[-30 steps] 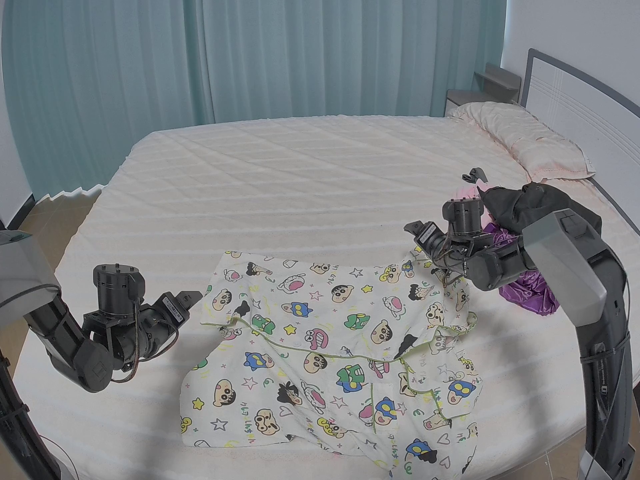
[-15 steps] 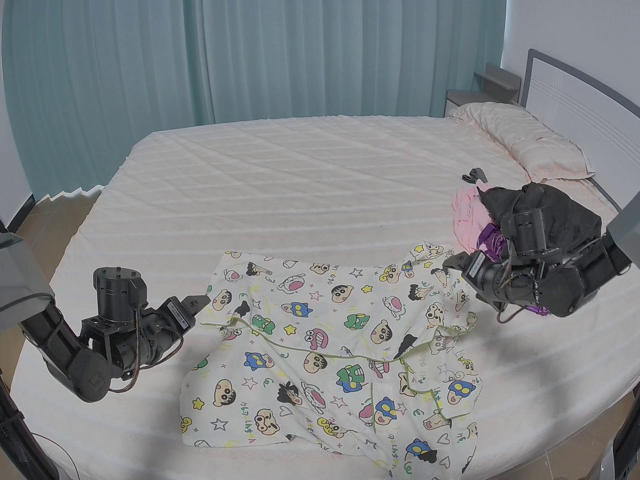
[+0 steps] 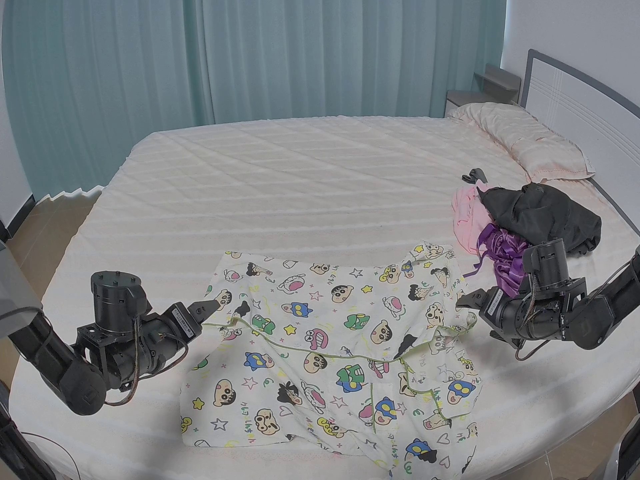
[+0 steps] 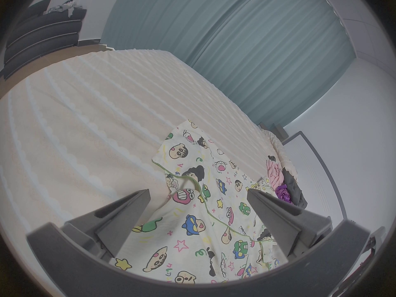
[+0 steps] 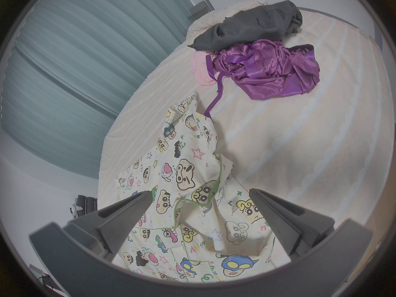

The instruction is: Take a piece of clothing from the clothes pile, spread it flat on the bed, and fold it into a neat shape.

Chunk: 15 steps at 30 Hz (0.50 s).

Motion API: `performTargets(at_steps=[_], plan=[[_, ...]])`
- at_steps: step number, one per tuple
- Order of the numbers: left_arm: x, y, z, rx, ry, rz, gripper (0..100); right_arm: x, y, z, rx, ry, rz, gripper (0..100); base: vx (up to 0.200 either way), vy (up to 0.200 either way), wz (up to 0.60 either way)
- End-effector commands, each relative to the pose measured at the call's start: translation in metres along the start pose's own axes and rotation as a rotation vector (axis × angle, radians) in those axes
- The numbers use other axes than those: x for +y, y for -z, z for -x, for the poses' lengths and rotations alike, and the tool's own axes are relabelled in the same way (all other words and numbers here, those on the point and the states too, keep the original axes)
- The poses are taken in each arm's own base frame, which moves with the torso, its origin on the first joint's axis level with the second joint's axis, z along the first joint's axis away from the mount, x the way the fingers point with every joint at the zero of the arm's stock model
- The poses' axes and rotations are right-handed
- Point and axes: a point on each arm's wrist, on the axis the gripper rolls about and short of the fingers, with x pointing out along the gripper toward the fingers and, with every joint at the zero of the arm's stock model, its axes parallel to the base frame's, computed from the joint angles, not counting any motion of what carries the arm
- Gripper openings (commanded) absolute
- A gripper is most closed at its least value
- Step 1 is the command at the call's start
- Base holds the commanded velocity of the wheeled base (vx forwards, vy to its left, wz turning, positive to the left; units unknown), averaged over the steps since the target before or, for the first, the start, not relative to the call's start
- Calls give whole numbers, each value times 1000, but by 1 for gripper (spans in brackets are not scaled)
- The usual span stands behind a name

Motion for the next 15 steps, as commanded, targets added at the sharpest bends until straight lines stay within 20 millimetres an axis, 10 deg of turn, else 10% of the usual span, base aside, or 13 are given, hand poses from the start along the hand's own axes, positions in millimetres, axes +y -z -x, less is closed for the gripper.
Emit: performTargets(at_steps=[1, 10, 11, 15], plan=[[-1, 0, 1, -3, 5, 0, 100, -3, 5, -14, 35, 19, -10, 100, 0, 0, 0], [-1, -1, 1, -4, 7, 0, 100, -7, 7, -43, 73, 50, -18, 100, 0, 0, 0], [-1, -1, 1, -4, 7, 0, 100, -6, 6, -44, 68, 49, -21, 0, 0, 0, 0], [-1, -1, 1, -4, 7, 0, 100, -3, 1, -42, 51, 41, -23, 0, 0, 0, 0]])
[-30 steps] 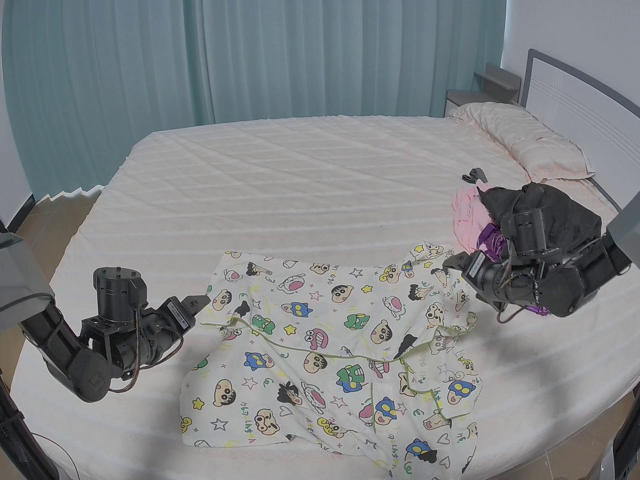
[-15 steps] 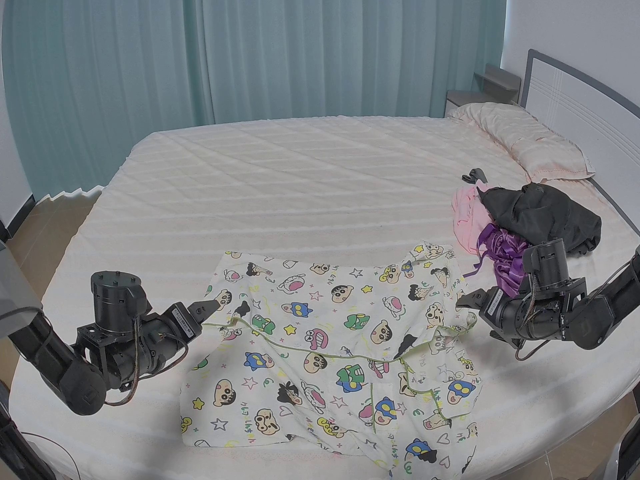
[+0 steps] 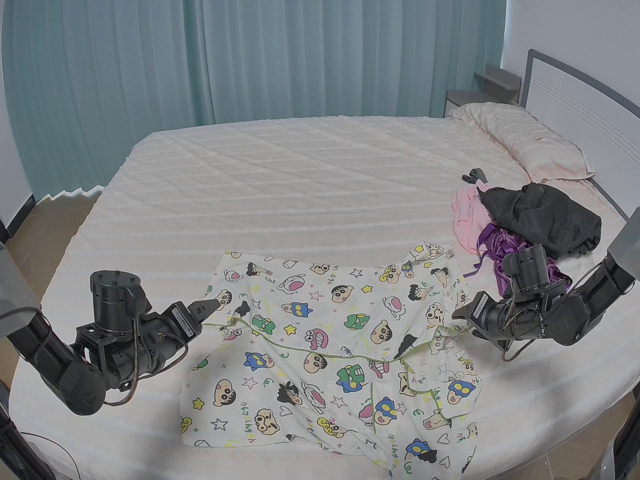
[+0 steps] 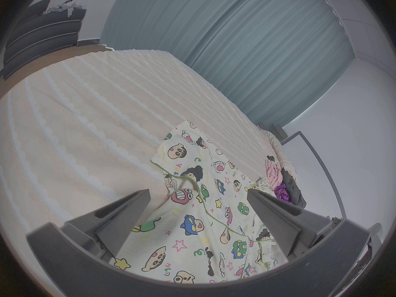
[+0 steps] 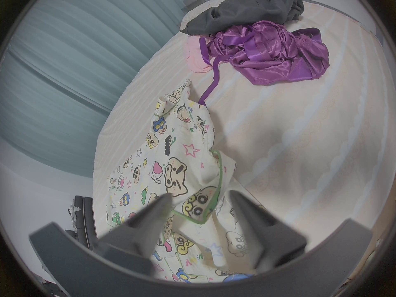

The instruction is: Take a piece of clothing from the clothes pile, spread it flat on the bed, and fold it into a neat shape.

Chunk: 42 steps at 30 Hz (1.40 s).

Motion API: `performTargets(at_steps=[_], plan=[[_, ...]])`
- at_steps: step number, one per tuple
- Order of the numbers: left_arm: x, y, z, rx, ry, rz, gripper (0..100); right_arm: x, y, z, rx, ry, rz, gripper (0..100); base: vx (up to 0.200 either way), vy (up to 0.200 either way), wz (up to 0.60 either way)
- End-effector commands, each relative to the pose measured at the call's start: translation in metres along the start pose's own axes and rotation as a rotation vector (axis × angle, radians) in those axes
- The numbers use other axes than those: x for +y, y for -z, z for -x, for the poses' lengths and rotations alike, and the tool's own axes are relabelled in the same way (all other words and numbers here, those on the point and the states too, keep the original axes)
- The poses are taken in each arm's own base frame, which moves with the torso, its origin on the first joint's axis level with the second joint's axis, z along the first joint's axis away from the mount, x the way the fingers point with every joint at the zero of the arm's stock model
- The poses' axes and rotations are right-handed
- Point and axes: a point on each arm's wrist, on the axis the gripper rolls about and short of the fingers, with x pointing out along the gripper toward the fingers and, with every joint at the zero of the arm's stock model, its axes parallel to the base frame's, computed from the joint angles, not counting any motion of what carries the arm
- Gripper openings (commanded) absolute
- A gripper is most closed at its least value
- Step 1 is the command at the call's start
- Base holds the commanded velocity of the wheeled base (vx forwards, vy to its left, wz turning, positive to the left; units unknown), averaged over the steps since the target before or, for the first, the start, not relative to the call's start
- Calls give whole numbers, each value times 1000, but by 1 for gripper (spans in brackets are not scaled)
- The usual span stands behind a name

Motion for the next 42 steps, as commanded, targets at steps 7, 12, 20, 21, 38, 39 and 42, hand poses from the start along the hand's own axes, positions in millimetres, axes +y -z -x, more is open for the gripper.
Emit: performTargets(at_steps=[7, 12, 20, 21, 38, 39, 42], plan=[[0, 0, 0, -1, 0, 1, 100, 6, -9, 5, -31, -25, -5, 0, 0, 0, 0], [0, 0, 0, 0, -1, 1, 100, 17, -22, 7, -45, -41, -10, 0, 0, 0, 0], [1, 1, -1, 2, -3, 2, 100, 33, -51, -22, -9, 25, -31, 0, 0, 0, 0], [1, 1, -1, 3, -4, 2, 100, 34, -53, -28, -4, 33, -33, 0, 0, 0, 0], [3, 4, -5, 17, -19, 1, 100, 46, -79, -97, 16, 84, -42, 0, 0, 0, 0], [4, 4, -5, 19, -21, 1, 100, 47, -78, -100, 21, 88, -41, 0, 0, 0, 0], [4, 5, -7, 22, -24, -1, 100, 47, -76, -107, 26, 96, -38, 0, 0, 0, 0]])
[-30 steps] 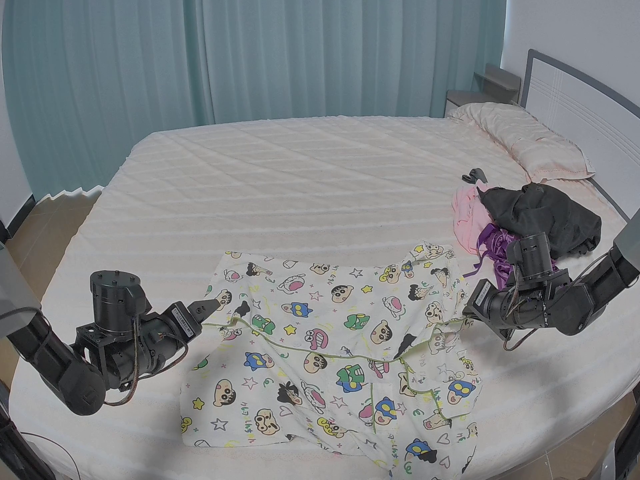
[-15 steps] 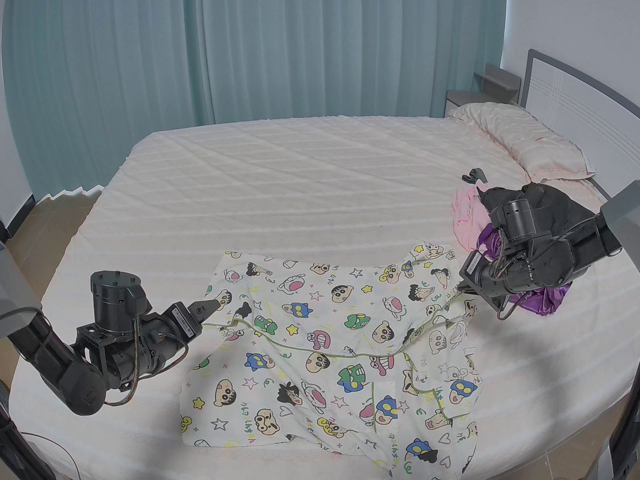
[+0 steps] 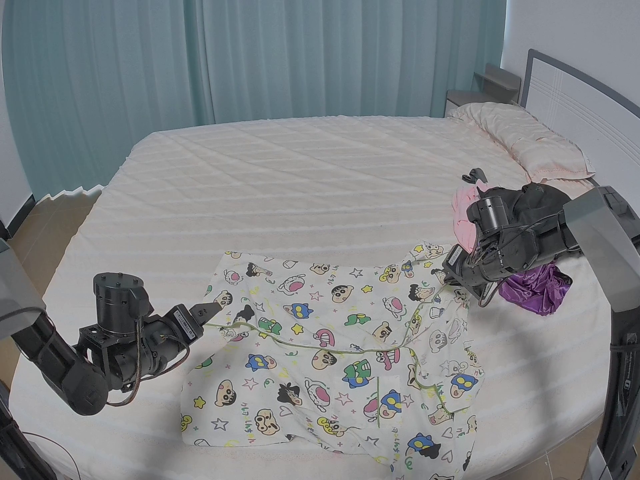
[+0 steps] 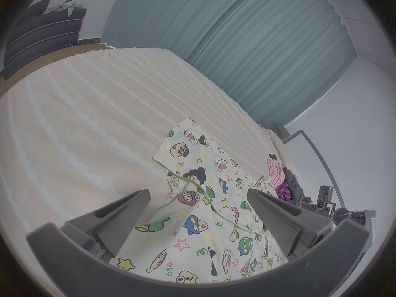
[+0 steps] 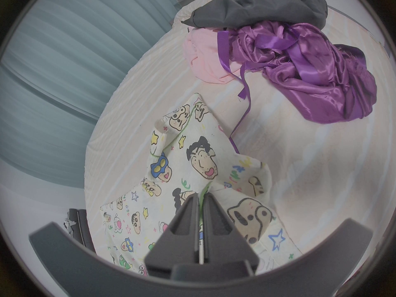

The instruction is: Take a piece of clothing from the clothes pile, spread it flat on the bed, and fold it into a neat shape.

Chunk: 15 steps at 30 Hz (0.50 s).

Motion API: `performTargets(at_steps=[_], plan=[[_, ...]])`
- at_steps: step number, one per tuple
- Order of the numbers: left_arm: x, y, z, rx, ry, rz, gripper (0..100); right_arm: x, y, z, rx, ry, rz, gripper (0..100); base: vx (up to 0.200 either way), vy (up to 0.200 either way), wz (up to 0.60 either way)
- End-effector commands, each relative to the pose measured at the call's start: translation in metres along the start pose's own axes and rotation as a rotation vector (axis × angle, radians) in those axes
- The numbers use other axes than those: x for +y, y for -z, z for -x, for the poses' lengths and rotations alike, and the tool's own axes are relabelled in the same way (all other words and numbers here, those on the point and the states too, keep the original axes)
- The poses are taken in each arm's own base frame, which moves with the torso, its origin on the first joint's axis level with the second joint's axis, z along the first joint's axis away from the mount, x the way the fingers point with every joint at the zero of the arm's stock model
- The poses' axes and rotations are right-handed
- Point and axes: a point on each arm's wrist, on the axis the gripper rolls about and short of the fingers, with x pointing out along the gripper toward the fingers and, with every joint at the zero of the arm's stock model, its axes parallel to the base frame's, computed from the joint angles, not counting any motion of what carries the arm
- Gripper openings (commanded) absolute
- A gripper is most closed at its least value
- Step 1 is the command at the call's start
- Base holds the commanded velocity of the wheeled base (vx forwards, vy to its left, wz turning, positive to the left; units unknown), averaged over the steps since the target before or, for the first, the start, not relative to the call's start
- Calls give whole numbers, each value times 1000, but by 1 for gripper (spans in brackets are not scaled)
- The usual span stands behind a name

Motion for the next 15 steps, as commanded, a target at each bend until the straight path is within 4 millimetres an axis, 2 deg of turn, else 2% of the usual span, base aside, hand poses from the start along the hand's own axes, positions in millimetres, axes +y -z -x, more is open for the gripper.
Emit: performTargets(at_steps=[1, 2, 3, 7, 9, 10, 12, 15], plan=[[2, 3, -4, 12, -13, -1, 100, -4, 5, -26, 21, 27, 3, 0, 0, 0, 0], [2, 3, -4, 12, -13, -1, 100, -5, 6, -27, 23, 29, 6, 0, 0, 0, 0], [2, 3, -4, 12, -13, -1, 100, -5, 6, -27, 23, 29, 7, 100, 0, 0, 0], [2, 2, -4, 11, -12, -1, 100, -3, 3, -32, 8, 16, 4, 100, 0, 0, 0], [2, 2, -4, 10, -13, -1, 100, -1, -4, -25, -20, 5, -8, 100, 0, 0, 0], [2, 2, -4, 10, -13, -1, 100, -1, -12, -14, -39, -7, -18, 100, 0, 0, 0], [2, 2, -4, 9, -12, -1, 100, -1, -15, -8, -48, -13, -23, 100, 0, 0, 0], [2, 2, -3, 9, -12, -1, 100, -3, -28, 13, -81, -26, -43, 100, 0, 0, 0]])
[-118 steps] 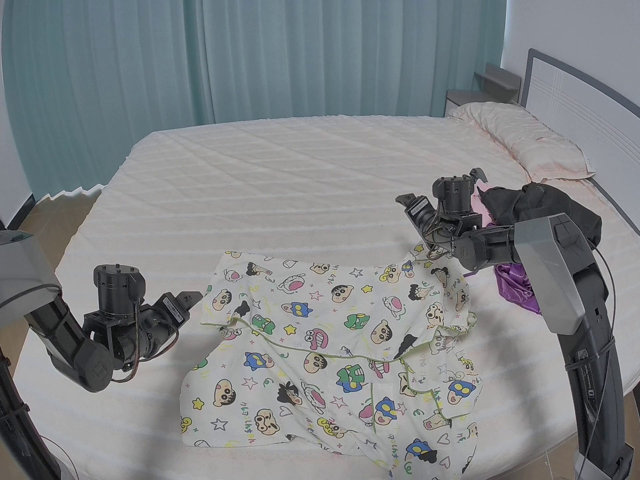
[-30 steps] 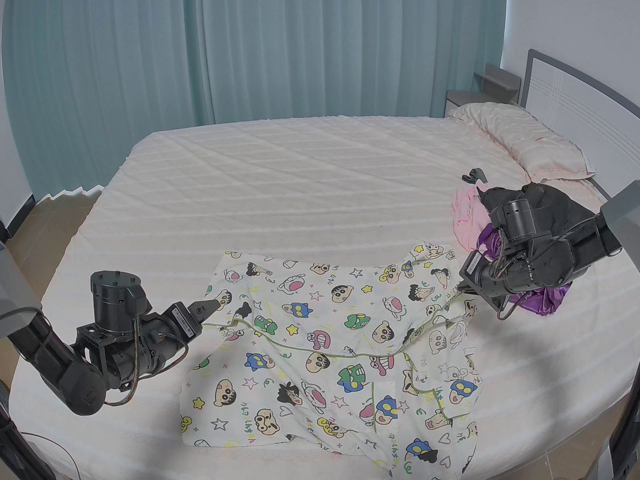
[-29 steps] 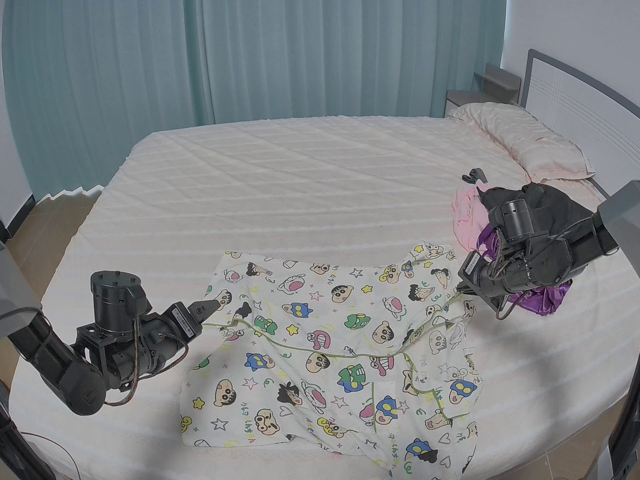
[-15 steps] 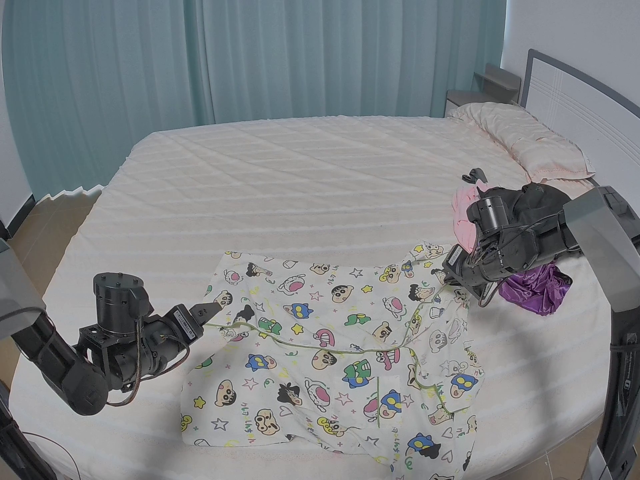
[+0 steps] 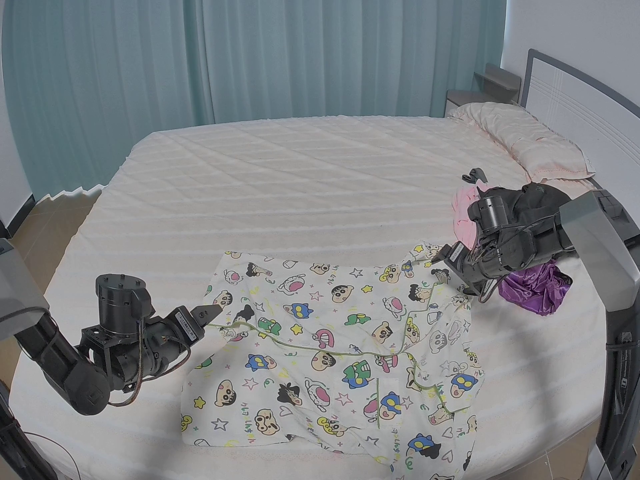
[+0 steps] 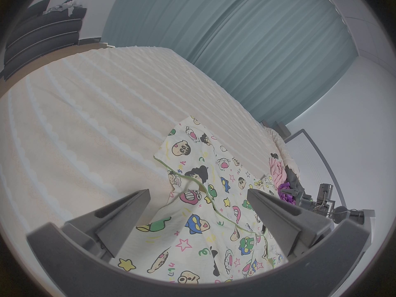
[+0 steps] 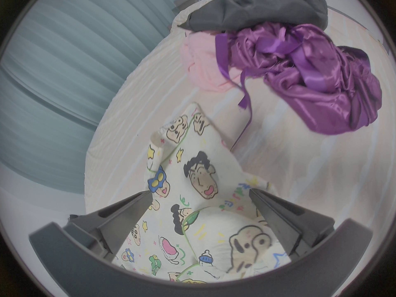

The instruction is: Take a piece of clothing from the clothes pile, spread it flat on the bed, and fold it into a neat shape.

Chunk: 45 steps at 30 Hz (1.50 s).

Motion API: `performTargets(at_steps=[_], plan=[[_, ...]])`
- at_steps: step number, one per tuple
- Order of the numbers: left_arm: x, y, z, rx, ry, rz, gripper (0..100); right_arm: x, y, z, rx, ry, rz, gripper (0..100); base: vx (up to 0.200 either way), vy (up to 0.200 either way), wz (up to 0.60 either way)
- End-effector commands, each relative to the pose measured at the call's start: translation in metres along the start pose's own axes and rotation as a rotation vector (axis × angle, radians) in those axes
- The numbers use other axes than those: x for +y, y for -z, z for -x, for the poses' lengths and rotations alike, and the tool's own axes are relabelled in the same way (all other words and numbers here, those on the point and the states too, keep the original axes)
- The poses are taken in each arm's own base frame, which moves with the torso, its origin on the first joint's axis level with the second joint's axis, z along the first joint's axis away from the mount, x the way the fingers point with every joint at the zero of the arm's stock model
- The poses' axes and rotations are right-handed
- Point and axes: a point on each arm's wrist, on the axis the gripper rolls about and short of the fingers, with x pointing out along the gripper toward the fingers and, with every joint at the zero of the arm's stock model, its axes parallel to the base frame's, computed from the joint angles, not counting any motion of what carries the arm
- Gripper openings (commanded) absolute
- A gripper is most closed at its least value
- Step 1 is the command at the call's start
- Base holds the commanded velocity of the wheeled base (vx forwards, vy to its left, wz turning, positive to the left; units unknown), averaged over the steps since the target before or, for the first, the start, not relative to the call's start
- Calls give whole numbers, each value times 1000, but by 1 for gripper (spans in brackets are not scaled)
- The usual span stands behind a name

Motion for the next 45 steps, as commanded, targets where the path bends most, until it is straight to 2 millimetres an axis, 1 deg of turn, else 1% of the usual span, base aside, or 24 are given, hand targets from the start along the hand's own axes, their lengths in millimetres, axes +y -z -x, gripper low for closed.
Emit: performTargets(at_steps=[1, 3, 4, 8, 9, 10, 11, 12, 14, 16, 17, 18, 19, 20, 32, 40, 45], plan=[[0, 0, 0, -1, -1, 1, 100, 0, -21, 32, -51, -29, -29, 100, 0, 0, 0], [0, 0, 0, -1, 1, 0, 100, -5, -25, 46, -61, -26, -39, 100, 0, 0, 0], [0, 0, 1, -2, 0, 1, 100, -7, -23, 52, -54, -22, -38, 100, 0, 0, 0], [-1, -1, 2, -5, 6, 2, 100, -32, -1, 75, 32, 16, -1, 100, 0, 0, 0], [-1, 0, 2, -3, 5, 0, 100, -37, 2, 76, 44, 21, 10, 100, 0, 0, 0], [-1, 0, 3, -4, 6, 0, 100, -50, 11, 79, 72, 36, 40, 100, 0, 0, 0], [-1, 0, 3, -4, 6, 0, 100, -50, 11, 79, 72, 36, 40, 100, 0, 0, 0], [-1, 0, 3, -2, 6, 0, 100, -68, 27, 79, 101, 53, 98, 100, 0, 0, 0], [-2, 1, 3, 0, 8, -2, 100, -83, 41, 77, 110, 63, 152, 100, 0, 0, 0], [-2, 1, 4, 1, 9, -3, 100, -93, 51, 77, 99, 49, 202, 100, 0, 0, 0], [-2, 2, 4, 2, 8, -3, 100, -94, 51, 77, 98, 48, 206, 100, 0, 0, 0], [-2, 1, 5, 1, 11, -3, 100, -102, 59, 79, 97, 45, 236, 100, 0, 0, 0], [-2, 1, 5, 1, 11, -3, 100, -103, 59, 79, 98, 45, 238, 100, 0, 0, 0], [-2, 1, 5, 1, 11, -3, 100, -108, 65, 78, 103, 48, 268, 100, 0, 0, 0], [-3, 3, 5, 6, 14, -6, 100, -110, 72, 74, 126, 48, 322, 100, 0, 0, 0], [-3, 3, 5, 5, 15, -6, 100, -113, 72, 71, 133, 61, 339, 100, 0, 0, 0], [-3, 3, 5, 6, 14, -6, 100, -112, 77, 62, 151, 65, 378, 100, 0, 0, 0]])
